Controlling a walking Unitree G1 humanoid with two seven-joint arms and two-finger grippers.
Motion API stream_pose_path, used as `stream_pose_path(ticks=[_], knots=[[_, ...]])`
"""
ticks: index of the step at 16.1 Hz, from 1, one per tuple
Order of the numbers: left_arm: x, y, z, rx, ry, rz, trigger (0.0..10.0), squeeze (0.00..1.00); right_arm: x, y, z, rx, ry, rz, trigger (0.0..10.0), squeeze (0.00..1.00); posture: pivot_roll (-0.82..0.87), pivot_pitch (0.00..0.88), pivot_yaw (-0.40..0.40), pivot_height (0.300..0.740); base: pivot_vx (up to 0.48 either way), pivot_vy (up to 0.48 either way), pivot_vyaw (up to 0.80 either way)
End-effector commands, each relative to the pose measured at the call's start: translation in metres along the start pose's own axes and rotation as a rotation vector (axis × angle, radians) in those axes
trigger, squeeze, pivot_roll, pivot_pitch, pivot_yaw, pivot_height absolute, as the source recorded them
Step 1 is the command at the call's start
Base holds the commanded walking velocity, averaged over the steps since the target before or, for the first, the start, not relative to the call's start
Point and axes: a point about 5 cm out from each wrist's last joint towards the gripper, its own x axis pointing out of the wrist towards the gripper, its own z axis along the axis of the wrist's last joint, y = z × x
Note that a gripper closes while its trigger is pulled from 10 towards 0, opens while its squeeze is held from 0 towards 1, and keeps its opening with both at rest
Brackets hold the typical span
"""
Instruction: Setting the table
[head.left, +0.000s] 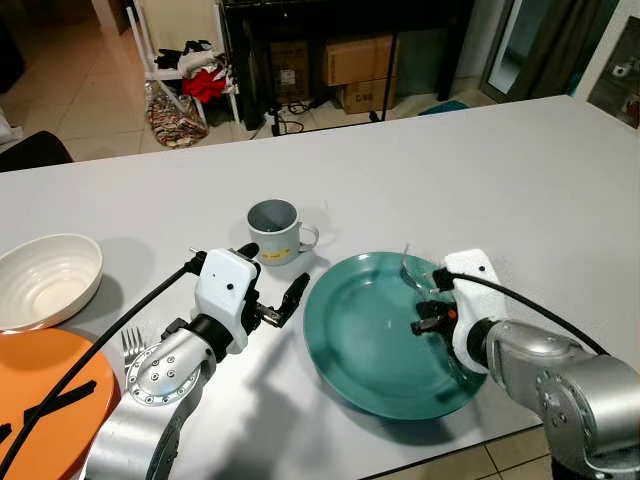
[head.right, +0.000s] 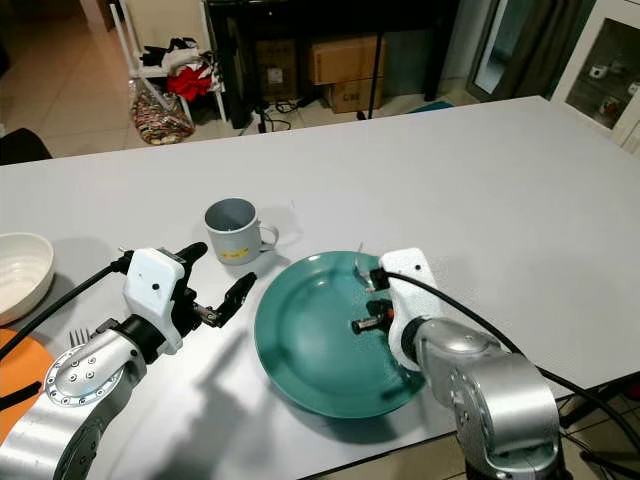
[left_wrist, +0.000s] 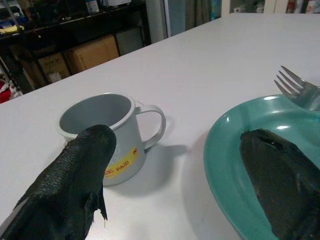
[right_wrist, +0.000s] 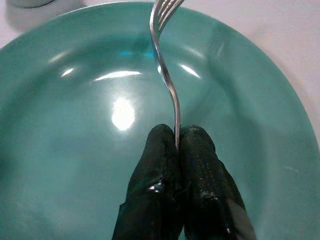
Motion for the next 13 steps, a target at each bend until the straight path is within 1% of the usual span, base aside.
stream_pose_path(ticks=[1,2,3,5,6,7,8,9,10,13], knots=[[0.0,-0.001,0.006,0.012,-0.019,-0.013,10.0,0.0,0.002,-0.003,0.002,0.023,0.013,-0.011,10.0,0.0,0.05,0.0,0.034,0.74,0.0,0.0,0.0],[-0.001,-0.002,0.006,0.012,-0.017,-0.017,10.0,0.0,0.003,-0.005,0.002,0.037,0.03,-0.023,10.0,0.0,0.05,0.0,0.033,0.74,0.0,0.0,0.0],[-0.002,-0.004,0.006,-0.004,-0.011,-0.057,10.0,0.0,0.004,-0.006,0.0,0.045,0.057,-0.04,10.0,0.0,0.05,0.0,0.03,0.74,0.0,0.0,0.0],[-0.009,-0.018,0.005,-0.028,0.021,-0.236,10.0,0.0,0.004,-0.007,-0.003,0.045,0.091,-0.05,10.0,0.0,0.05,0.0,0.027,0.74,0.0,0.0,0.0],[-0.013,-0.023,0.004,-0.026,0.039,-0.324,10.0,0.0,0.005,-0.007,-0.004,0.045,0.097,-0.05,10.0,0.0,0.05,0.0,0.027,0.74,0.0,0.0,0.0],[-0.016,-0.026,0.003,-0.018,0.053,-0.375,10.0,0.0,0.005,-0.007,-0.005,0.045,0.104,-0.055,10.0,0.0,0.05,0.0,0.027,0.74,0.0,0.0,0.0],[-0.025,-0.028,0.001,0.004,0.098,-0.493,10.0,0.0,0.005,-0.008,-0.005,0.048,0.114,-0.063,10.0,0.0,0.05,0.0,0.028,0.74,0.0,0.0,0.0],[-0.027,-0.027,0.001,0.006,0.105,-0.511,10.0,0.0,0.005,-0.008,-0.006,0.049,0.117,-0.065,10.0,0.0,0.05,0.0,0.028,0.74,0.0,0.0,0.0],[-0.03,-0.024,0.0,0.027,0.146,-0.577,10.0,0.0,0.005,-0.007,-0.006,0.047,0.123,-0.065,10.0,0.0,0.05,0.0,0.029,0.74,0.0,0.0,0.0],[-0.03,-0.02,0.001,0.046,0.154,-0.593,10.0,0.0,0.006,-0.007,-0.007,0.051,0.126,-0.066,10.0,0.0,0.05,0.0,0.03,0.74,0.0,0.0,0.0]])
